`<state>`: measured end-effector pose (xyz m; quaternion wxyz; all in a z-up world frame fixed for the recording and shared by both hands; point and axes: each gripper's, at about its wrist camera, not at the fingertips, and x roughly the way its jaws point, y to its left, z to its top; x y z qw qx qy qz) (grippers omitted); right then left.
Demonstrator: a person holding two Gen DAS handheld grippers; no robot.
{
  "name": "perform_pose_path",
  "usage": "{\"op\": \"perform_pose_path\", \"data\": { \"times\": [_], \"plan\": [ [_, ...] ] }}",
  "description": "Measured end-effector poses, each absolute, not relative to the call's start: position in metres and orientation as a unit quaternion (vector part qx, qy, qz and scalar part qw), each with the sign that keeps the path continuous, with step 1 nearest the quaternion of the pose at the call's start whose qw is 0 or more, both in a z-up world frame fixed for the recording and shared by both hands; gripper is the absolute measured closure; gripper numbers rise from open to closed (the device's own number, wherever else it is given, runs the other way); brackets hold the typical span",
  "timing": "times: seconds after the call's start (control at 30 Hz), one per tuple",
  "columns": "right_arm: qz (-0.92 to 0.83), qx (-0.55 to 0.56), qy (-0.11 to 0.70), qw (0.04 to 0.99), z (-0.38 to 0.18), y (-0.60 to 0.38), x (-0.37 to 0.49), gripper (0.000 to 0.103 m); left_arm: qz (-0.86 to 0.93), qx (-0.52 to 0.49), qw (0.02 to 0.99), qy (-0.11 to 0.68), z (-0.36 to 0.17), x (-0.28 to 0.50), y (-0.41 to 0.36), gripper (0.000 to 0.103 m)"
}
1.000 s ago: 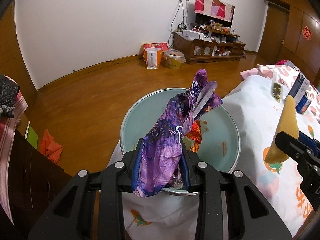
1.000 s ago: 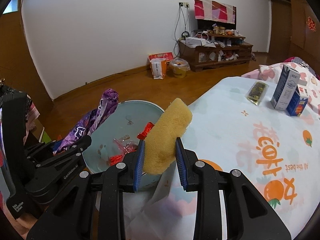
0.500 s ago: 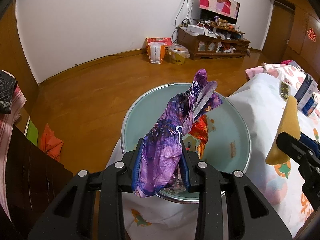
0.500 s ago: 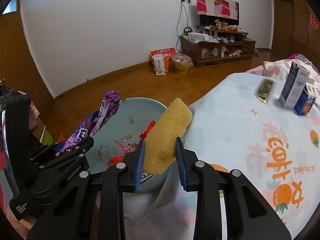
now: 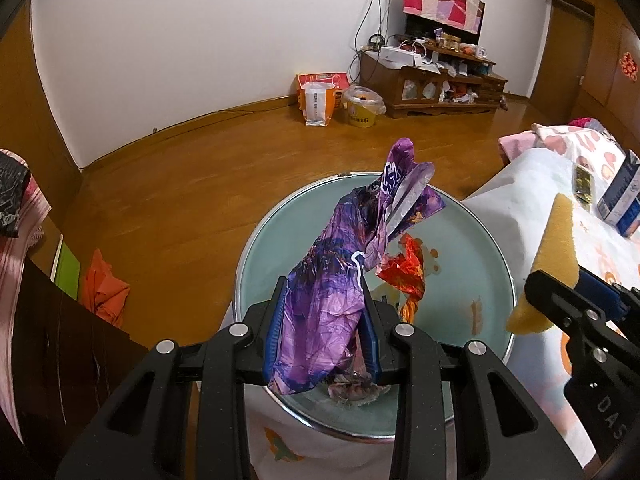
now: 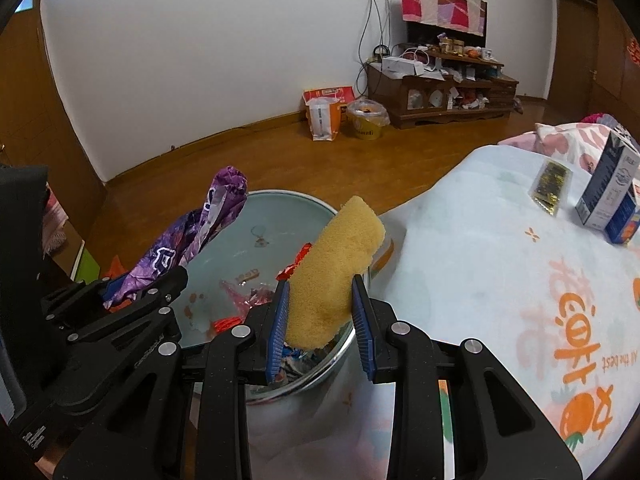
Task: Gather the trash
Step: 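Carry the yellow sponge over the bin with the right tool while the left tool carries the purple wrapper, then open the right tool over the bin while the left tool releases the purple wrapper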
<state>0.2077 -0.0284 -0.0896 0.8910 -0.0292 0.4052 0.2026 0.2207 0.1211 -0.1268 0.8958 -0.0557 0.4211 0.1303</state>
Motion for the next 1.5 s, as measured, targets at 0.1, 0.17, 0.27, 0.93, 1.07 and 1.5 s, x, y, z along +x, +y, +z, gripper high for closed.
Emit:
{"op": "perform_pose_path", "data": {
  "times": [0.1,0.17,0.27,0.93,1.07,1.5],
  "plan": [
    [0.203,-0.034,0.411,0.888,-0.095,-0.027,0.216,0.072,0.129,-0.059,0.894,0.424,-0.129,0.224,0.123,0.071],
    [0.205,-0.035,0.414,0.886,-0.097,-0.023,0.22,0.072,0.128,-0.063,0.892,0.429,-0.132,0.228,0.125,0.07],
    [0.205,-0.042,0.419,0.883,-0.104,-0.016,0.225,0.071,0.129,-0.063,0.89,0.434,-0.135,0.234,0.127,0.07],
    [0.228,-0.036,0.441,0.868,-0.119,-0.01,0.245,0.056,0.143,-0.061,0.874,0.46,-0.153,0.244,0.136,0.067],
    [0.224,-0.03,0.435,0.872,-0.113,-0.014,0.243,0.051,0.143,-0.065,0.873,0.462,-0.153,0.246,0.136,0.064],
    [0.147,-0.003,0.378,0.914,-0.09,-0.048,0.22,0.013,0.164,-0.056,0.877,0.448,-0.14,0.228,0.127,0.02]
  ]
}}
